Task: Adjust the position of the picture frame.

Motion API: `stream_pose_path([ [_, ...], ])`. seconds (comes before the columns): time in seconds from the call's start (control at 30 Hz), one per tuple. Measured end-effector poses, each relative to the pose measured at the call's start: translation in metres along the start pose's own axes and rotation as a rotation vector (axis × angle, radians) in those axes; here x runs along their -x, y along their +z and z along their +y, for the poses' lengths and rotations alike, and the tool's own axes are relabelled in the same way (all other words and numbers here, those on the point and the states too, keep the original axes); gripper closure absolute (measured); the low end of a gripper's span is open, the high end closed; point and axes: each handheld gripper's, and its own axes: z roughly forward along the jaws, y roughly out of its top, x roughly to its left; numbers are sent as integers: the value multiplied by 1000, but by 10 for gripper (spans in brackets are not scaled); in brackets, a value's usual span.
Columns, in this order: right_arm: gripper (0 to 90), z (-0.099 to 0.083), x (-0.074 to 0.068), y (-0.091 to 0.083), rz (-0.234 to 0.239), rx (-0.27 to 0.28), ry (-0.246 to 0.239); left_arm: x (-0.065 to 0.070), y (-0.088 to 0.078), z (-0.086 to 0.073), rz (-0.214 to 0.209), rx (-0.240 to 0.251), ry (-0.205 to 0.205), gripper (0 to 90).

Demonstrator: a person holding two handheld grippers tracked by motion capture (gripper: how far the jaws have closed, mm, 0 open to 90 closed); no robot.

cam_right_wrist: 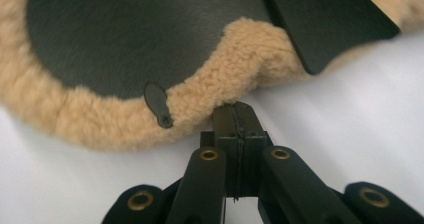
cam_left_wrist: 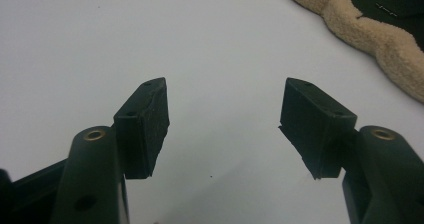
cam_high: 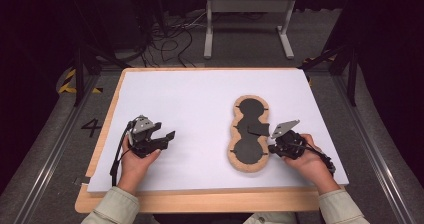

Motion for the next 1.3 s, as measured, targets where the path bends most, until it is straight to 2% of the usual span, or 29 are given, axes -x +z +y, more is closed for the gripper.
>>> stream_pose_path([
  [0.1,900,7,-10,2,23,-4,-49,0,0,0,-1,-2,1,368],
  [0.47,900,25,-34,10,75,11,-127,1,0,-1,2,-12,6,365],
  [0.83,900,50,-56,24,123,29,-221,-2,-9,-9,33,-18,-5,357],
  [0.9,900,53,-56,25,123,20,-233,-2,-11,-10,37,-19,-8,357],
  [0.97,900,54,-53,19,155,24,-226,-2,-12,-11,42,-19,-7,356],
  [1.0,900,54,-53,19,155,24,-226,-2,-13,-11,46,-19,-9,356],
  [1.07,900,56,-48,8,174,53,-225,-3,-14,-12,46,-15,-18,357],
  [1.2,900,65,-31,-10,141,114,-193,-3,-18,-14,54,-21,-18,355],
  [1.3,900,73,-17,-13,119,115,-180,-2,-21,-17,58,-11,-29,355],
])
